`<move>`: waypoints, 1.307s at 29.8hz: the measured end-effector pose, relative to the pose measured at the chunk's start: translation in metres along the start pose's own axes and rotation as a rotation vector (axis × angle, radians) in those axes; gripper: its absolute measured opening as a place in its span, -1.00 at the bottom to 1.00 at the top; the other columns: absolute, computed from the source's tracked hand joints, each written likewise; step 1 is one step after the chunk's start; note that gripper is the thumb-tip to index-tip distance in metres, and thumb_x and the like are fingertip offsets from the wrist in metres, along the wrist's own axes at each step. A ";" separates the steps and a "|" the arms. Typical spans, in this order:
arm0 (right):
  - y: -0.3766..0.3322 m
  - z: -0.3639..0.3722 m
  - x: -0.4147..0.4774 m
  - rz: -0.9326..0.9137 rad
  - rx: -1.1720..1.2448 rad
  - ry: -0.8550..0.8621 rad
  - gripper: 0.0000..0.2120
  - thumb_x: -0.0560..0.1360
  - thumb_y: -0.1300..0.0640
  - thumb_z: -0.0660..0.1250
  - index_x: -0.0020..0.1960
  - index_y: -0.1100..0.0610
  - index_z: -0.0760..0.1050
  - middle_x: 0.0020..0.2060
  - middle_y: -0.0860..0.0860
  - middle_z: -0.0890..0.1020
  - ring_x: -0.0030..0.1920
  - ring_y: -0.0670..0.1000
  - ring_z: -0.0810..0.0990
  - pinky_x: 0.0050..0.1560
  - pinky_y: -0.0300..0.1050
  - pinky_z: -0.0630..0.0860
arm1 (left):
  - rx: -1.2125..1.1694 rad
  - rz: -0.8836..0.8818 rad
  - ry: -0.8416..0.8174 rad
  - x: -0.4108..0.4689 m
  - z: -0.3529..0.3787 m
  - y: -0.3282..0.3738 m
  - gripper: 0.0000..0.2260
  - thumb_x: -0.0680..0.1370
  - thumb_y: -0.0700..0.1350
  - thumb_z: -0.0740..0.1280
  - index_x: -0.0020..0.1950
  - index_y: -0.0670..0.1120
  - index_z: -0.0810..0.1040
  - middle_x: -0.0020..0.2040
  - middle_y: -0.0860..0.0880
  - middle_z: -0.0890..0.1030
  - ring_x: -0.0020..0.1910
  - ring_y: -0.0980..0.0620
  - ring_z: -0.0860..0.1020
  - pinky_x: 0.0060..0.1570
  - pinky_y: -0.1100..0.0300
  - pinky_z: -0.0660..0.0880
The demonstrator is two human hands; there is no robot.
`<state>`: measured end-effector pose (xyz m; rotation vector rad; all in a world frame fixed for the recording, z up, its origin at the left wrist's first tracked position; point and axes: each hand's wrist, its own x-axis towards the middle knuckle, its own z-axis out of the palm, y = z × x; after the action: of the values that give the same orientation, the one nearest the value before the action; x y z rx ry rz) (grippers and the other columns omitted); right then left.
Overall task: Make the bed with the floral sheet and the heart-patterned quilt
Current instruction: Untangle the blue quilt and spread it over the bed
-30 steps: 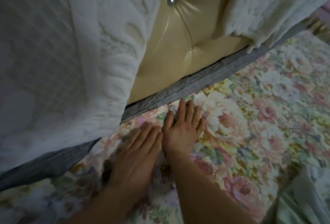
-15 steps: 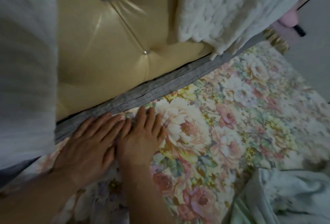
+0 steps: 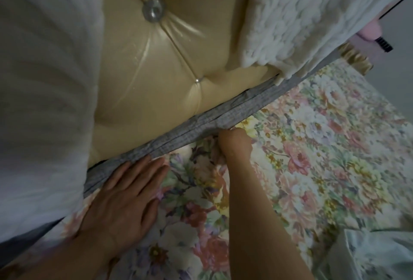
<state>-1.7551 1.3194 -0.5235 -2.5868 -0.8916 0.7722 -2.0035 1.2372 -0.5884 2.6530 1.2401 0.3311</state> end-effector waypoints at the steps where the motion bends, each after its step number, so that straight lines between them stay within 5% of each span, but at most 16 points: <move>1: -0.008 0.001 0.000 -0.009 0.028 0.046 -0.71 0.57 0.07 0.20 0.16 0.23 0.51 0.12 0.18 0.60 0.10 0.21 0.57 -0.08 -0.07 0.41 | 0.001 -0.002 0.002 0.000 0.000 -0.002 -0.48 0.64 0.09 -0.08 0.55 -0.04 0.28 0.57 0.02 0.23 0.54 -0.03 0.21 0.43 -0.10 0.23; 6: -0.030 0.013 0.014 -0.129 0.045 0.144 -0.70 0.53 0.06 0.22 0.07 0.27 0.55 0.04 0.20 0.62 0.07 0.23 0.59 -0.08 -0.04 0.44 | -0.009 -0.009 0.010 -0.001 -0.001 -0.002 -0.50 0.61 0.04 0.06 0.55 -0.03 0.29 0.57 0.03 0.23 0.54 -0.03 0.21 0.42 -0.12 0.25; 10: -0.025 0.026 0.022 -0.259 -0.178 0.012 -0.80 0.56 0.09 0.18 -0.07 0.22 0.47 -0.12 0.16 0.55 0.05 0.21 0.60 -0.18 -0.11 0.32 | 0.059 -0.004 0.005 0.000 0.001 -0.004 -0.49 0.61 0.06 0.05 0.56 -0.04 0.27 0.57 0.01 0.23 0.55 -0.04 0.19 0.44 -0.09 0.18; 14: -0.026 -0.017 0.025 -0.286 -0.260 -0.175 -0.75 0.60 0.08 0.17 -0.01 0.21 0.54 0.01 0.19 0.57 0.08 0.18 0.58 -0.02 -0.02 0.47 | 0.070 -0.011 -0.007 0.000 0.000 -0.003 -0.49 0.62 0.08 0.01 0.55 -0.05 0.29 0.56 0.00 0.25 0.54 -0.04 0.20 0.45 -0.08 0.18; 18: 0.008 -0.063 0.064 -0.114 -0.193 0.192 -0.60 0.60 -0.14 0.16 0.09 0.19 0.50 0.03 0.16 0.57 0.02 0.17 0.56 -0.08 -0.07 0.42 | 0.073 -0.005 -0.020 0.002 0.001 0.005 -0.49 0.63 0.08 -0.02 0.55 -0.05 0.28 0.56 -0.01 0.25 0.55 -0.04 0.20 0.45 -0.09 0.19; 21: 0.014 -0.058 0.081 -0.010 -0.173 0.168 -0.33 0.49 -0.38 0.12 0.13 0.22 0.50 0.04 0.15 0.59 0.05 0.20 0.60 0.03 0.03 0.55 | 0.075 -0.014 -0.045 0.000 0.001 0.002 -0.49 0.65 0.09 -0.07 0.56 -0.04 0.25 0.57 0.00 0.24 0.55 -0.04 0.18 0.45 -0.09 0.19; 27: 0.012 -0.050 0.093 0.012 -0.086 0.170 -0.72 0.55 0.00 0.17 0.08 0.19 0.45 0.07 0.18 0.57 0.11 0.23 0.57 0.14 0.13 0.55 | 0.053 0.007 -0.027 0.000 0.001 0.001 -0.50 0.66 0.10 -0.04 0.56 -0.03 0.25 0.57 0.01 0.23 0.55 -0.06 0.21 0.43 -0.08 0.17; 32: -0.021 -0.052 0.103 -0.144 -0.249 0.296 -0.69 0.65 0.16 0.08 0.21 0.32 0.47 0.17 0.27 0.53 0.10 0.22 0.53 0.12 0.06 0.48 | 0.023 -0.005 -0.020 0.001 -0.001 0.001 -0.49 0.62 0.08 0.10 0.56 -0.03 0.26 0.56 0.04 0.24 0.55 -0.02 0.19 0.44 -0.08 0.20; 35: -0.010 -0.025 0.096 -0.245 -0.392 0.233 -0.67 0.65 0.20 0.06 0.27 0.32 0.47 0.21 0.28 0.54 0.22 0.29 0.50 0.20 0.13 0.42 | 0.039 -0.005 -0.019 0.002 -0.002 -0.004 -0.50 0.64 0.08 0.07 0.57 -0.02 0.23 0.58 0.05 0.20 0.56 -0.01 0.15 0.46 -0.07 0.18; 39: -0.012 -0.018 0.093 -0.184 -0.120 0.072 -0.63 0.64 0.12 0.07 0.34 0.28 0.42 0.29 0.23 0.49 0.29 0.24 0.44 0.16 0.00 0.38 | 0.061 -0.009 -0.053 0.001 -0.003 -0.007 -0.49 0.64 0.06 0.07 0.59 -0.02 0.19 0.60 0.05 0.14 0.58 0.01 0.08 0.48 -0.07 0.17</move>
<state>-1.6889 1.3866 -0.5404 -2.5686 -1.1663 0.5886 -2.0082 1.2425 -0.5876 2.6874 1.2654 0.2235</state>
